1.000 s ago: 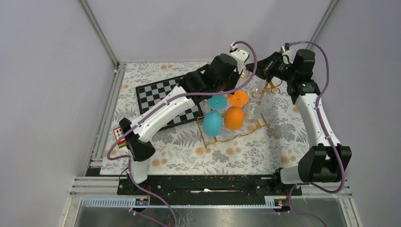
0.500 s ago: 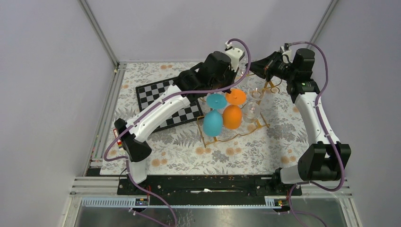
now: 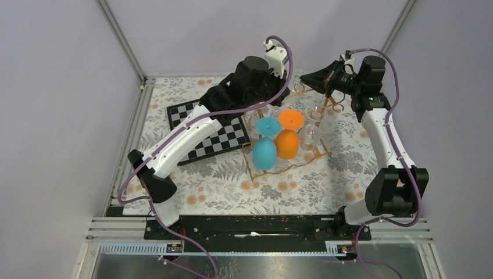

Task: Place the wine glass upside down on the wine glass rack

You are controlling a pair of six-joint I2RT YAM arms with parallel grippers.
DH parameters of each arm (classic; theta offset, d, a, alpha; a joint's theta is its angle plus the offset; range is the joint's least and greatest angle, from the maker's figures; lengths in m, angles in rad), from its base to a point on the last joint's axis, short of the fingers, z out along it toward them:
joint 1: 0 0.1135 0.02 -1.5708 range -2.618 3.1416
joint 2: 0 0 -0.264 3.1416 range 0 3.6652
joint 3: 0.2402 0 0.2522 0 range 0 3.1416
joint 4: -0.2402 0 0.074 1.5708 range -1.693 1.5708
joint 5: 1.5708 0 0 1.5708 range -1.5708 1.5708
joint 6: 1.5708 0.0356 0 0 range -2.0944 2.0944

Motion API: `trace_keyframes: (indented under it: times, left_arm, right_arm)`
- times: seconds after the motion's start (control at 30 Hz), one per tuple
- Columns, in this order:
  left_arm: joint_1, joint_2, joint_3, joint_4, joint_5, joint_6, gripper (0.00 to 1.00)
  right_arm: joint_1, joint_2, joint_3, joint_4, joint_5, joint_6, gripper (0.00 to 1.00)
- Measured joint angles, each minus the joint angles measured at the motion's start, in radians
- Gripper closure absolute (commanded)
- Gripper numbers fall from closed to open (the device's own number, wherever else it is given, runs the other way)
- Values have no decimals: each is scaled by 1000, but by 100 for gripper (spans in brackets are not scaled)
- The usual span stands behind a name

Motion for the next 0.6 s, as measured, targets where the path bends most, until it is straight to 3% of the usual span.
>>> trace_keyframes:
  times: [0.33, 0.6]
  left_arm:
    - [0, -14, -29, 67, 50, -18, 100]
    - [0, -39, -82, 80, 49, -20, 100]
  right_arm:
    - [0, 46, 0, 142, -26, 90, 100]
    - [0, 52, 0, 159, -27, 102, 100]
